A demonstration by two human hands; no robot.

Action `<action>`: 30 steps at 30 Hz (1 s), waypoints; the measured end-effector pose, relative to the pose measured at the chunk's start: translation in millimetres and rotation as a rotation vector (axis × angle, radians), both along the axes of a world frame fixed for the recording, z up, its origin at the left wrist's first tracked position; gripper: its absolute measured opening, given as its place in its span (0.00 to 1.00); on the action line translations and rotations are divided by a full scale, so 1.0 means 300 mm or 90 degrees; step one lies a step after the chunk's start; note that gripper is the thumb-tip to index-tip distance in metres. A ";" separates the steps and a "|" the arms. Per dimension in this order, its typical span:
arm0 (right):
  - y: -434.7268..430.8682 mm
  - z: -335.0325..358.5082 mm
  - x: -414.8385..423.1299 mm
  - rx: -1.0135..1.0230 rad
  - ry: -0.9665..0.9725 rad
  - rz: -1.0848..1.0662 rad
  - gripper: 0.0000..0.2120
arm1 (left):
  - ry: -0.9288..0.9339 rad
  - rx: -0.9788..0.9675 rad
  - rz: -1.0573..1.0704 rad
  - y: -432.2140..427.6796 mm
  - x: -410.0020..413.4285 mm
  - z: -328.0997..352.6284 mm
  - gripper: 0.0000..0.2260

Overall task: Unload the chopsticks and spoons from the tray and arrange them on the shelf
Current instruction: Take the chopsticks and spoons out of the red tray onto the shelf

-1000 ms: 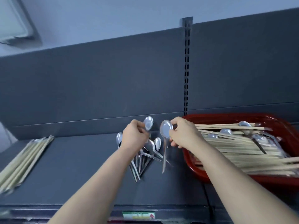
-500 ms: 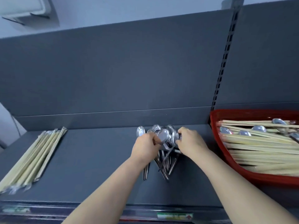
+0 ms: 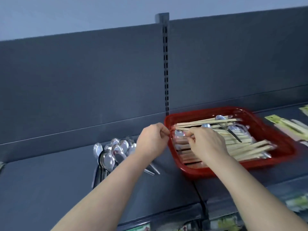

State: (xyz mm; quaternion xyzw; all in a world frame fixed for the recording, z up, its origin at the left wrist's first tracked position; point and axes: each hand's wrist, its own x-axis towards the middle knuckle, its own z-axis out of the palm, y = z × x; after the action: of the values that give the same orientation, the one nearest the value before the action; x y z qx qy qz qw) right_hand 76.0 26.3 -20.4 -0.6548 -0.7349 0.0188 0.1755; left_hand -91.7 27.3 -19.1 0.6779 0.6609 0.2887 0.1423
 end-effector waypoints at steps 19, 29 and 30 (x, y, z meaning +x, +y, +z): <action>0.155 -0.049 0.525 -0.079 -0.027 -0.168 0.13 | 0.137 -0.072 0.032 0.179 0.437 -0.057 0.05; 0.177 -0.088 0.518 0.024 0.018 0.021 0.12 | 0.297 -0.159 -0.044 0.196 0.494 -0.068 0.17; 0.176 -0.094 0.513 0.012 0.018 0.026 0.12 | 0.319 -0.153 -0.046 0.196 0.500 -0.067 0.17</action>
State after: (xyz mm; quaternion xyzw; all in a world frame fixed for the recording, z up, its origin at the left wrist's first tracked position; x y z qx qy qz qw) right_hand 230.0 79.2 -48.5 -0.6375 -0.7457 0.0249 0.1919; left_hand 58.2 86.1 -39.1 0.7297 0.6802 0.0263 0.0642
